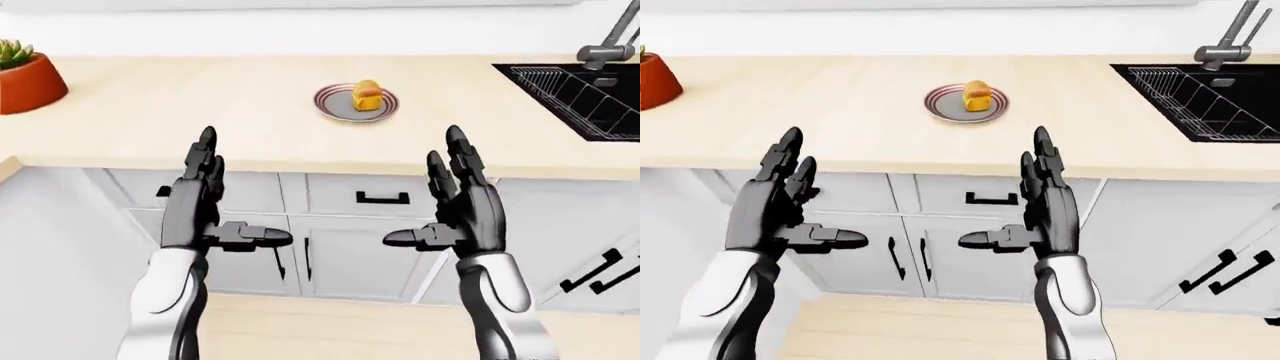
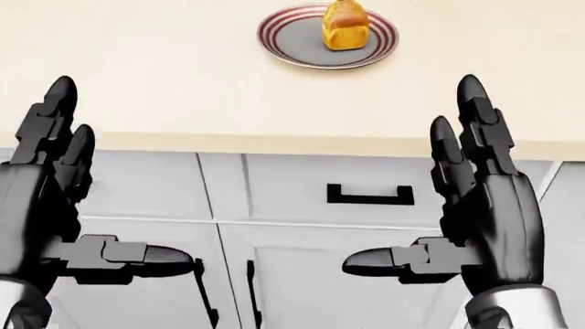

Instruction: Place all breads on the cutting board.

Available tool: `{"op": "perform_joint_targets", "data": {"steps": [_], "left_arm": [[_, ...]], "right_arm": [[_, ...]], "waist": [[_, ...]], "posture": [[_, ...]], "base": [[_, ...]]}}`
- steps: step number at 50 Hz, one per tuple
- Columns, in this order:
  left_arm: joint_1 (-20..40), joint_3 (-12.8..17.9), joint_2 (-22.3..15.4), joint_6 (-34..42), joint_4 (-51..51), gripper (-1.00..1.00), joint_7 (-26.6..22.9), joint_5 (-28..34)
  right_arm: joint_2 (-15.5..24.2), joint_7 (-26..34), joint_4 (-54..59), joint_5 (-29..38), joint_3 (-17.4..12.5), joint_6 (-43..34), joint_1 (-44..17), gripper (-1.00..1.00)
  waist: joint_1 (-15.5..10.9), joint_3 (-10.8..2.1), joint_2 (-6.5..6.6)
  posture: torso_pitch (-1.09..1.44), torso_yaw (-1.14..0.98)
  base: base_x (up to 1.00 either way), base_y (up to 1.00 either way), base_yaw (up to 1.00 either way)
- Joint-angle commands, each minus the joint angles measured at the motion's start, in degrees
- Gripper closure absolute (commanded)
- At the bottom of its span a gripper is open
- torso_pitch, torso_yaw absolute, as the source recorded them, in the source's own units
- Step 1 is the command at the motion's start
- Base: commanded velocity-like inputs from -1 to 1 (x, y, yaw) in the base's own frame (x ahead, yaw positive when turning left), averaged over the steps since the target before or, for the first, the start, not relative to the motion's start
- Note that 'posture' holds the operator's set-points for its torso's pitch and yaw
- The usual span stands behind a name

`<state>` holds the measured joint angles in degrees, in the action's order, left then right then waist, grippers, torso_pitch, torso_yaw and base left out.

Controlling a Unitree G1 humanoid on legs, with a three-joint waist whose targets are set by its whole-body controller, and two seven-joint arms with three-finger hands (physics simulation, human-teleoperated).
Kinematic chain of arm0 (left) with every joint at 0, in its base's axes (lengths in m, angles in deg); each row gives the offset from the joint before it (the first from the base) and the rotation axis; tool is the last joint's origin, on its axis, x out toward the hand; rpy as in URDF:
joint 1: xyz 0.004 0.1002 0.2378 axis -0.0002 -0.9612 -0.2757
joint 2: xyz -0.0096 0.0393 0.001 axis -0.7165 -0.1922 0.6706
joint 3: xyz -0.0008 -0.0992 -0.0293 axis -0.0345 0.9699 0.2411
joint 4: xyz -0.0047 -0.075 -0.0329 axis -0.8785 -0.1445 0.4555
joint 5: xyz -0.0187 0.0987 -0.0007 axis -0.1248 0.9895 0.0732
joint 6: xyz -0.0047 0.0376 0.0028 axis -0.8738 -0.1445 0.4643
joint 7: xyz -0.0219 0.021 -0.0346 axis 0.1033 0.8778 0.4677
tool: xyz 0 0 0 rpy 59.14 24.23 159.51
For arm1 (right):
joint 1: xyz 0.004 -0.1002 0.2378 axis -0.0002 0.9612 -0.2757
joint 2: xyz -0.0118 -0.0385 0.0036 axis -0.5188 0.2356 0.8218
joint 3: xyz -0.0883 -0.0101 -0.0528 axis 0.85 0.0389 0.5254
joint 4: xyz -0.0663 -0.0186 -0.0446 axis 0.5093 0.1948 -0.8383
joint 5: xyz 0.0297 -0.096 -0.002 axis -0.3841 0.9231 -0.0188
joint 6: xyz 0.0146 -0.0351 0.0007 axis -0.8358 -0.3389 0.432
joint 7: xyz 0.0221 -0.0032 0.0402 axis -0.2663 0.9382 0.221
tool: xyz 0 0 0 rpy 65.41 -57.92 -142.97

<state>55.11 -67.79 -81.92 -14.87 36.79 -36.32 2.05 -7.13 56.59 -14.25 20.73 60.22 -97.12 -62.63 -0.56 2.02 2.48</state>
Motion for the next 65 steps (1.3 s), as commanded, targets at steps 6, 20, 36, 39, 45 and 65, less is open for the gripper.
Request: {"op": "perform_joint_targets", "data": {"steps": [6,20,36,39,45,65], "left_arm": [[1.69,-0.87,-0.07,-1.98,-1.92,-1.00,-0.77,-1.09],[0.69,-0.25,-0.17,-2.14,-2.37,-1.00,-0.72,-2.10],[1.35,1.06,-0.82,-1.21,-3.15,-1.00,-0.94,-2.98],[1.77,1.65,-1.15,0.02,-4.21,-1.00,-0.92,-3.43],[1.35,1.56,-1.24,-0.52,-4.10,-1.00,-0.86,-3.53],[1.50,3.50,-2.22,2.10,-7.06,-1.00,-1.38,-4.76]], "right_arm": [[0.52,-0.18,-1.87,2.81,-1.27,2.21,-1.44,-1.00],[-0.02,0.51,-2.13,2.21,-0.85,2.73,-1.03,-1.00],[0.18,0.80,-3.89,2.91,-0.30,1.30,-1.86,-1.00],[0.07,1.15,-4.91,3.11,0.02,1.05,-1.63,-1.00],[-0.06,1.36,-4.98,2.75,-0.33,1.31,-1.21,-1.00],[2.59,1.22,-14.63,7.81,0.03,-17.88,-10.17,-1.00]], "waist": [[0.30,-2.59,-6.19],[1.45,-0.65,2.89],[-1.09,-0.92,-5.71],[-0.46,-2.59,-7.23],[0.84,-0.09,-2.60],[-0.23,-1.31,-3.37]], "posture": [[0.00,0.00],[0.00,0.00],[0.00,0.00],[0.00,0.00],[0.00,0.00],[0.00,0.00]], "base": [[0.05,-0.06,-0.33],[0.42,0.00,0.00],[0.31,0.00,0.00],[-0.48,0.00,0.00],[-0.21,0.00,0.00],[-0.03,0.00,0.00]]}}
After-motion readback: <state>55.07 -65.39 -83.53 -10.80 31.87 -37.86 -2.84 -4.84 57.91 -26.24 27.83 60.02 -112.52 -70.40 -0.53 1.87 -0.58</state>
